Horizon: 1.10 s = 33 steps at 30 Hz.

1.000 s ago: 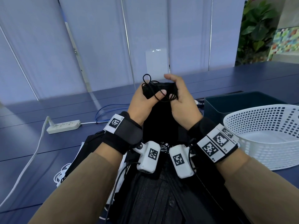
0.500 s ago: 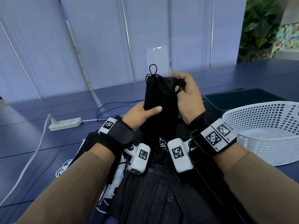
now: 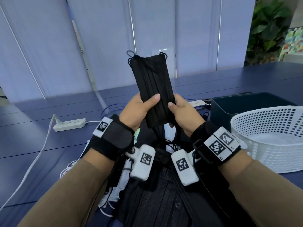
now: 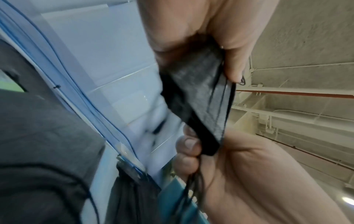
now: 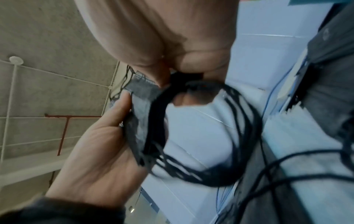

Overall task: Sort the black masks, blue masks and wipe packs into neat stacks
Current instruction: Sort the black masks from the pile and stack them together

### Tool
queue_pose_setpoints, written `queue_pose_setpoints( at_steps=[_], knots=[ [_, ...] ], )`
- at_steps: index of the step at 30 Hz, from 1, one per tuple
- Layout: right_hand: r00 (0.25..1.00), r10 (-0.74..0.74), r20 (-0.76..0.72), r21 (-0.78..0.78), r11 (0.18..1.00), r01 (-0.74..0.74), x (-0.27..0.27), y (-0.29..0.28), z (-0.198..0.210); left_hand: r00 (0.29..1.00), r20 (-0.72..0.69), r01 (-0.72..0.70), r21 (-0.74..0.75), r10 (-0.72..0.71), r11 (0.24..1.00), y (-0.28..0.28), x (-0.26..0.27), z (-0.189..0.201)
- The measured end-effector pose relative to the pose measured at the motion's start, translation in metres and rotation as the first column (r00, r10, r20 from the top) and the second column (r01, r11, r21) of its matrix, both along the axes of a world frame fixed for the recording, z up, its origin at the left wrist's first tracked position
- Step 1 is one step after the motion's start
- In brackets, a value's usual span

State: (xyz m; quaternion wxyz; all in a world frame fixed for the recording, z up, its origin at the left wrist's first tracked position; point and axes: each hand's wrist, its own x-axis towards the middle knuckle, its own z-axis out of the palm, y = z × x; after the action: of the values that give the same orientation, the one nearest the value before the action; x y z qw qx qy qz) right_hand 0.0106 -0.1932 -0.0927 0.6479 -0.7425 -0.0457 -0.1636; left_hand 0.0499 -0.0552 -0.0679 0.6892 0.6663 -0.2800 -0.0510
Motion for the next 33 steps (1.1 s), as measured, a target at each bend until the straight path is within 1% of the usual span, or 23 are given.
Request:
queue_pose_setpoints(
  at_steps=[2, 4, 6, 7, 9, 11, 13, 15, 16, 18, 19, 20, 21, 22, 23, 24, 25, 26, 27, 28, 30, 31, 33],
  knots=[
    [1.000, -0.001, -0.015, -0.014, 1.000, 0.001, 0.001, 0.006, -0.003, 1.000, -0.002, -0.025, 0.036, 0.025, 0.999, 0.006, -0.005, -0.011],
    [0.997, 0.000, -0.073, -0.093, 0.996, -0.007, 0.006, 0.010, -0.005, 0.995, -0.016, -0.102, 0.000, 0.102, 0.995, 0.015, -0.006, -0.015],
    [0.978, -0.012, -0.209, -0.223, 0.974, -0.035, 0.015, 0.011, 0.000, 0.979, -0.040, -0.199, -0.025, 0.198, 0.980, 0.030, 0.004, -0.014],
    [0.946, -0.018, -0.323, -0.266, 0.961, -0.072, 0.020, 0.011, 0.004, 0.966, -0.049, -0.255, -0.014, 0.254, 0.967, 0.040, 0.011, -0.013],
    [0.823, -0.058, -0.564, -0.329, 0.931, -0.160, 0.029, 0.009, 0.010, 0.945, -0.079, -0.320, -0.002, 0.319, 0.947, 0.059, 0.024, -0.010],
    [0.703, -0.153, -0.694, -0.435, 0.868, -0.241, 0.039, 0.008, 0.010, 0.938, -0.114, -0.333, -0.034, 0.328, 0.942, 0.076, 0.031, -0.005],
    [0.666, -0.240, -0.706, -0.558, 0.767, -0.316, 0.046, 0.012, 0.008, 0.939, -0.169, -0.318, -0.104, 0.298, 0.942, 0.089, 0.036, -0.001],
    [0.697, -0.269, -0.665, -0.643, 0.680, -0.351, 0.048, 0.023, 0.011, 0.938, -0.226, -0.308, -0.188, 0.264, 0.933, 0.098, 0.040, 0.005],
    [0.720, -0.287, -0.631, -0.700, 0.611, -0.370, 0.048, 0.028, 0.014, 0.936, -0.250, -0.306, -0.230, 0.247, 0.924, 0.101, 0.041, 0.007],
    [0.742, -0.347, -0.573, -0.803, 0.418, -0.425, 0.045, 0.040, 0.018, 0.931, -0.291, -0.308, -0.309, 0.218, 0.900, 0.107, 0.043, 0.010],
    [0.753, -0.373, -0.543, -0.836, 0.322, -0.444, 0.044, 0.046, 0.020, 0.928, -0.312, -0.312, -0.343, 0.206, 0.886, 0.109, 0.045, 0.011],
    [0.762, -0.390, -0.517, -0.856, 0.248, -0.454, 0.044, 0.050, 0.019, 0.924, -0.329, -0.316, -0.369, 0.195, 0.874, 0.111, 0.045, 0.013],
    [0.779, -0.397, -0.485, -0.874, 0.200, -0.443, 0.044, 0.055, 0.020, 0.920, -0.346, -0.321, -0.388, 0.186, 0.864, 0.113, 0.046, 0.013],
    [0.790, -0.402, -0.463, -0.886, 0.179, -0.428, 0.044, 0.056, 0.018, 0.914, -0.368, -0.324, -0.405, 0.172, 0.855, 0.114, 0.046, 0.014],
    [0.795, -0.403, -0.454, -0.891, 0.195, -0.410, 0.046, 0.055, 0.018, 0.908, -0.390, -0.322, -0.423, 0.150, 0.847, 0.114, 0.047, 0.013],
    [0.794, -0.394, -0.463, -0.885, 0.264, -0.384, 0.050, 0.050, 0.017, 0.904, -0.409, -0.315, -0.437, 0.126, 0.842, 0.113, 0.048, 0.012],
    [0.789, -0.369, -0.491, -0.847, 0.414, -0.333, 0.055, 0.044, 0.014, 0.901, -0.421, -0.304, -0.447, 0.102, 0.841, 0.112, 0.047, 0.012],
    [0.783, -0.326, -0.529, -0.752, 0.607, -0.256, 0.059, 0.036, 0.011, 0.900, -0.429, -0.290, -0.456, 0.077, 0.841, 0.110, 0.045, 0.011],
    [0.792, -0.286, -0.539, -0.639, 0.751, -0.164, 0.065, 0.027, 0.009, 0.901, -0.430, -0.270, -0.464, 0.053, 0.843, 0.107, 0.043, 0.011],
    [0.811, -0.266, -0.521, -0.556, 0.826, -0.087, 0.068, 0.021, 0.008, 0.906, -0.423, -0.244, -0.475, 0.023, 0.845, 0.105, 0.040, 0.011],
    [0.848, -0.211, -0.486, -0.395, 0.919, 0.002, 0.072, 0.007, 0.006, 0.920, -0.389, -0.173, -0.505, -0.045, 0.845, 0.100, 0.034, 0.013],
    [0.866, -0.168, -0.470, -0.278, 0.960, 0.035, 0.071, 0.003, 0.006, 0.927, -0.368, -0.133, -0.517, -0.079, 0.846, 0.097, 0.031, 0.014],
    [0.911, -0.105, -0.398, -0.064, 0.994, 0.087, 0.061, -0.002, 0.011, 0.935, -0.334, -0.079, -0.518, -0.117, 0.851, 0.092, 0.027, 0.016]
  ],
)
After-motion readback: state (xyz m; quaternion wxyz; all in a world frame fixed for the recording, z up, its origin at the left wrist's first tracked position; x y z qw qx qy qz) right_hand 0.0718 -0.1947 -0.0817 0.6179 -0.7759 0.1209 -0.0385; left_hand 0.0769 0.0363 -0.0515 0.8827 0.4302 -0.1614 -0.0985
